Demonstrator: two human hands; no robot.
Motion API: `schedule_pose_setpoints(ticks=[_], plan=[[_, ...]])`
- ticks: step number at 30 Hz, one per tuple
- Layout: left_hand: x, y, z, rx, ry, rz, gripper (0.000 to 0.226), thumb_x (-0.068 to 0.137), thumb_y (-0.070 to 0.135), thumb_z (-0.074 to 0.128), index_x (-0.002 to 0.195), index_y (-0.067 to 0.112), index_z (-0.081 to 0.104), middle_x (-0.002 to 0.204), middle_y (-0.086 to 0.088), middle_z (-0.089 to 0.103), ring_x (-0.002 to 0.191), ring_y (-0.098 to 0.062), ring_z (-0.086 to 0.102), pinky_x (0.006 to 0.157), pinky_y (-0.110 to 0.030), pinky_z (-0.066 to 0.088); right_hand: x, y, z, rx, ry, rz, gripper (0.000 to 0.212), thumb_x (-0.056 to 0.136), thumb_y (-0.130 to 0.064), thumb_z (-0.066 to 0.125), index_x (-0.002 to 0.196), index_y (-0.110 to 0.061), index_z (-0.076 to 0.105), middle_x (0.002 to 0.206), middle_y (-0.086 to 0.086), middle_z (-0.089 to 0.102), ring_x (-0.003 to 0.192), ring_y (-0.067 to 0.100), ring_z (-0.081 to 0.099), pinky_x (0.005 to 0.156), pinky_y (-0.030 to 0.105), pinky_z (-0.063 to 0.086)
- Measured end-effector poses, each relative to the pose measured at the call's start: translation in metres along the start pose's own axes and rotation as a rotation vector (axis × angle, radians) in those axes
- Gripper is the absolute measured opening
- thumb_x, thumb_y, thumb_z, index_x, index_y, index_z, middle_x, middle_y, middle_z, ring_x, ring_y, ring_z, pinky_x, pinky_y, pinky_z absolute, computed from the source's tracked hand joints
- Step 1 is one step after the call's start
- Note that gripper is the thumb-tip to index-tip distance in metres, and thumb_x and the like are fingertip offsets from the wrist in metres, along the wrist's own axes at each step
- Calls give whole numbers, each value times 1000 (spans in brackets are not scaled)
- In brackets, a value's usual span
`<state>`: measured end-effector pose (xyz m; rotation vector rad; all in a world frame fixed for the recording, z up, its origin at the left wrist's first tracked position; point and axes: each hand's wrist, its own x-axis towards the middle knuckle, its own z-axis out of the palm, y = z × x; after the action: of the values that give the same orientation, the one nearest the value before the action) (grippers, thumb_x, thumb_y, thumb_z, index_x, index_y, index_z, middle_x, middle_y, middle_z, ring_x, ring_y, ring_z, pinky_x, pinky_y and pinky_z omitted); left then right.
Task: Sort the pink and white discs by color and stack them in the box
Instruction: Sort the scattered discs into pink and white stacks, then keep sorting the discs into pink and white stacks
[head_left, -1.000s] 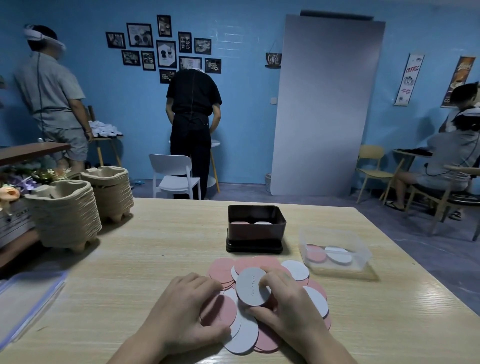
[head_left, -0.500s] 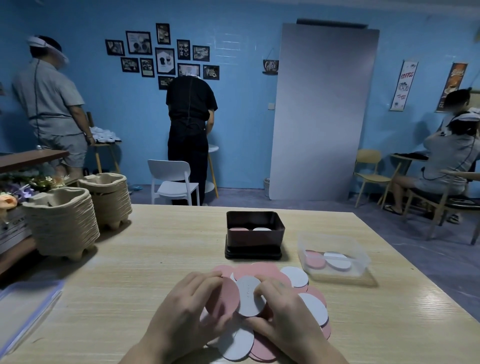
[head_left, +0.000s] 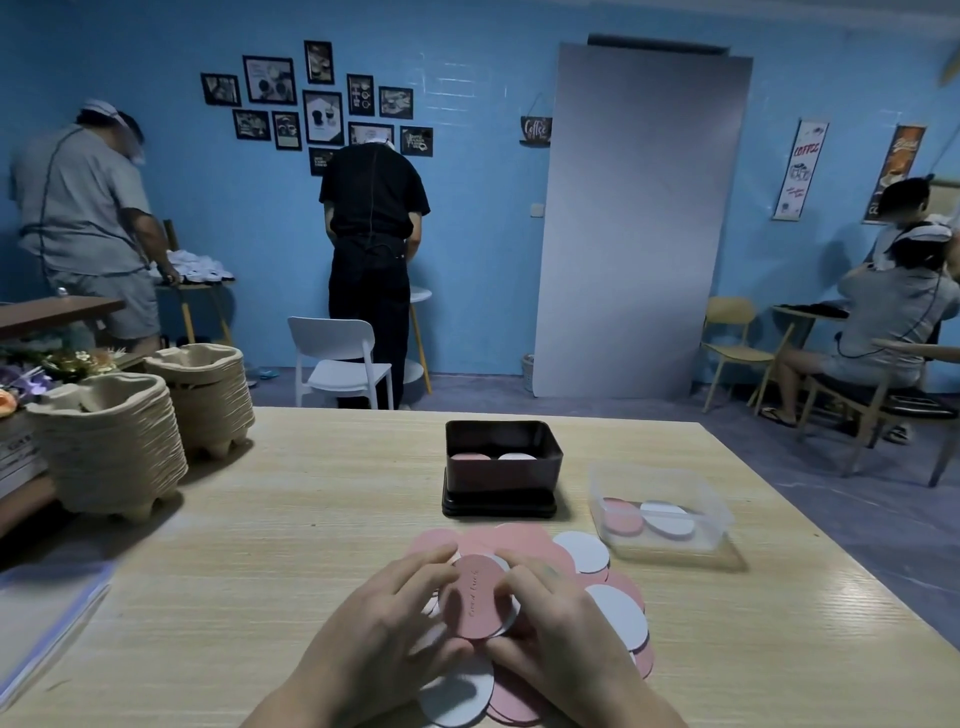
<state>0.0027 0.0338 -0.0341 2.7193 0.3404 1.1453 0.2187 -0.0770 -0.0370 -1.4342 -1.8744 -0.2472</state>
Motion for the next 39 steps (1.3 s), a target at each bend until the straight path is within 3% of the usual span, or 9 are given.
schedule_pose_setpoints(ticks=[6,10,16,21,23,26,33,36,39], plan=[[1,-1,0,-33,4,23,34,91,35,74,119,31,56,136,15,60,117,-7,62,81,-29,57,1,0,0,14,32,-10,39,77,-41,81,101,-20,58,132,-3,63,124,13,58,89,27,55],[4,-2,3,5,-23,52,58,83,25,82,134,36,55,140,17,56,115,-6,63,81,-22,56,3,-3,3,23,23,15,44,86,-61,70,104,-23,59,132,-3,63,120,16,60,88,28,54],[8,-3,3,-102,-22,29,46,94,37,72,137,35,56,144,18,52,122,-3,60,85,-24,58,8,-6,-4,100,47,33,39,78,-45,83,103,-26,60,125,-7,66,109,8,63,84,13,46],[30,-6,6,-152,48,4,52,81,14,87,128,22,67,137,11,61,122,-9,62,94,-29,55,21,1,-13,148,79,49,39,70,-32,86,93,-25,55,112,-14,66,99,-1,57,77,16,46],[42,-13,6,-119,62,9,51,81,16,87,127,26,66,136,9,62,121,-8,63,91,-31,56,30,10,-17,113,53,57,38,73,-37,81,94,-26,52,118,-6,68,108,6,61,83,22,48],[57,-29,9,-94,45,-27,64,78,14,89,133,32,61,138,8,62,123,-7,61,93,-30,55,50,28,-24,28,-15,44,39,76,-48,76,95,-22,54,133,4,63,130,11,54,96,13,41],[93,-54,8,-70,34,0,39,89,34,67,127,28,60,133,10,61,115,-8,62,94,-21,51,100,55,-30,-45,-112,-54,37,75,-38,75,102,-18,60,109,-8,59,95,14,56,79,18,45],[101,-67,5,-37,-18,-41,47,88,34,68,134,26,59,137,11,58,120,-9,60,95,-22,50,116,64,-29,-43,-133,-61,36,76,-35,74,104,-18,60,112,-6,60,98,18,58,78,30,50],[107,-84,-2,62,-51,-83,53,90,38,67,140,26,53,141,12,54,125,-10,56,99,-26,49,133,81,-31,-45,-111,-50,38,75,-34,76,104,-16,59,111,-3,62,100,20,60,81,31,50]])
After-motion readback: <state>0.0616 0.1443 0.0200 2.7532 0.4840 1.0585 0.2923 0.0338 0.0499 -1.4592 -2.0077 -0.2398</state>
